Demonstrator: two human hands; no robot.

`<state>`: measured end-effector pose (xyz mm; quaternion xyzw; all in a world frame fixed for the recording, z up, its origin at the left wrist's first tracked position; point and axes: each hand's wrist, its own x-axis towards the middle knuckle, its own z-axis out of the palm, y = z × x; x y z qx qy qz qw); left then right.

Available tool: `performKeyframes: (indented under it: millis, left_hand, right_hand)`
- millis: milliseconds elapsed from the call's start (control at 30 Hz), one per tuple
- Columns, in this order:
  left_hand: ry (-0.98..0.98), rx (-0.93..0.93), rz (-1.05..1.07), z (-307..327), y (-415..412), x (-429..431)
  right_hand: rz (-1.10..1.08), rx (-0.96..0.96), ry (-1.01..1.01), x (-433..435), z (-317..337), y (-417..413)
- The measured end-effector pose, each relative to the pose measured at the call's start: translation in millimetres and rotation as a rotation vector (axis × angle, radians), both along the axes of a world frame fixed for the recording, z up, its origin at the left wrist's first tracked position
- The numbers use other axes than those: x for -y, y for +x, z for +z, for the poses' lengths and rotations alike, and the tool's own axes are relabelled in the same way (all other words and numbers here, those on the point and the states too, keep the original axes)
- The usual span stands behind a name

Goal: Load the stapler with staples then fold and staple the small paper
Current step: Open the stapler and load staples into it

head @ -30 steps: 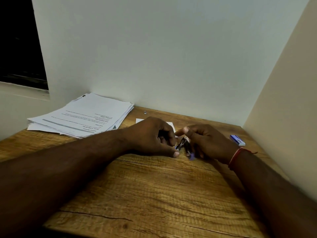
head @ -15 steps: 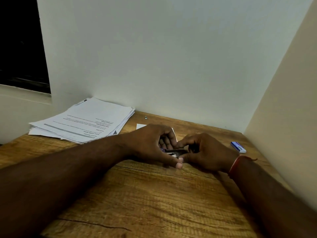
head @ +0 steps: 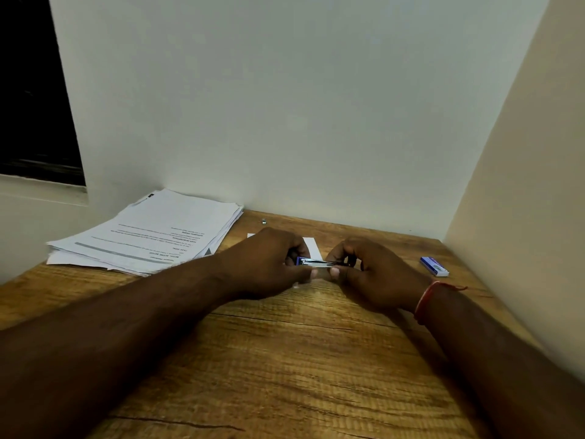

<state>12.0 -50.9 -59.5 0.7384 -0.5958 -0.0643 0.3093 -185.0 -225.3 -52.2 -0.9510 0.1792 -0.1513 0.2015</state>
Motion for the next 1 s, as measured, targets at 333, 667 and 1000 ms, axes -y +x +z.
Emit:
performKeyframes:
  millis: [333, 667, 1000]
  left_hand:
    - [-0.069, -0.004, -0.079, -12, -14, 9]
    - [-0.069, -0.068, -0.007, -15, -17, 14]
    - [-0.081, -0.091, -0.018, -17, -16, 15]
  right_hand:
    - [0.057, -0.055, -0.127, -25, -4, 7]
    - [0.060, -0.040, -0.189, -29, -11, 11]
    - [0.052, -0.050, -0.187, -26, -14, 11]
